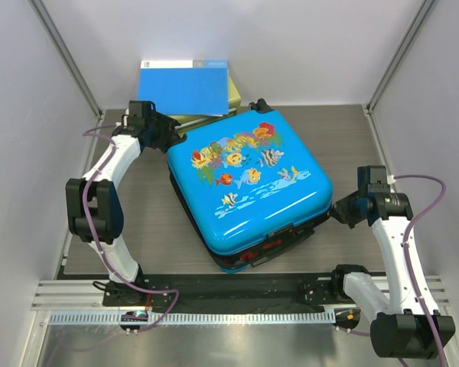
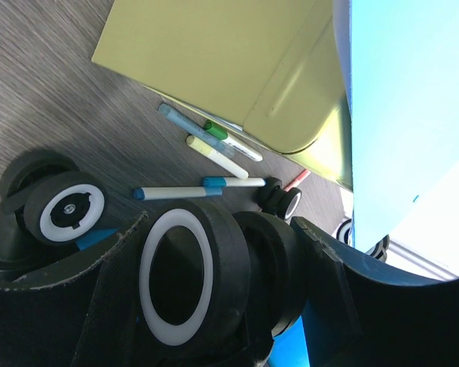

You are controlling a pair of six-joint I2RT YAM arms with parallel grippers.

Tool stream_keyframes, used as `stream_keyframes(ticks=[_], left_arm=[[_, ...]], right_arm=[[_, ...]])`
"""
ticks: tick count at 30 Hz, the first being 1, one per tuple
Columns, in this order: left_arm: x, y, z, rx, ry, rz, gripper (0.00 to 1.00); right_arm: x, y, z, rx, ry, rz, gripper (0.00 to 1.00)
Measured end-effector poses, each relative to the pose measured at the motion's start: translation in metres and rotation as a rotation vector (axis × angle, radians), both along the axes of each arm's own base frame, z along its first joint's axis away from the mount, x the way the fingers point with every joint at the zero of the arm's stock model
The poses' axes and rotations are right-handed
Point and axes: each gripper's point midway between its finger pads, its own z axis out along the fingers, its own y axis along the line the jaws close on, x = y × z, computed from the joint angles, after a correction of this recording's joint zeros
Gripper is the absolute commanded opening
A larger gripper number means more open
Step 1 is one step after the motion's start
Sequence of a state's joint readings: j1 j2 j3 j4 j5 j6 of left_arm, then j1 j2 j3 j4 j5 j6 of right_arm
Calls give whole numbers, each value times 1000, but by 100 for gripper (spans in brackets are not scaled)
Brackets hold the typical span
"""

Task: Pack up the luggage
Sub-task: Zip the luggage at the center of the board.

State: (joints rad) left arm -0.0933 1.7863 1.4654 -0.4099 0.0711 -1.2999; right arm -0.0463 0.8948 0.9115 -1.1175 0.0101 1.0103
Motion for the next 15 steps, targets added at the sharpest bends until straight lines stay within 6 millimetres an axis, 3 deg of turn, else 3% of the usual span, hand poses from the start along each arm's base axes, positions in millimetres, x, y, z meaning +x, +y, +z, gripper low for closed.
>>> stream_keyframes(ticks=[15], left_arm=[[-1,2,0,8,-10,33,0]], right_arm=[[-4,2,-5,-17,-8,32,1]])
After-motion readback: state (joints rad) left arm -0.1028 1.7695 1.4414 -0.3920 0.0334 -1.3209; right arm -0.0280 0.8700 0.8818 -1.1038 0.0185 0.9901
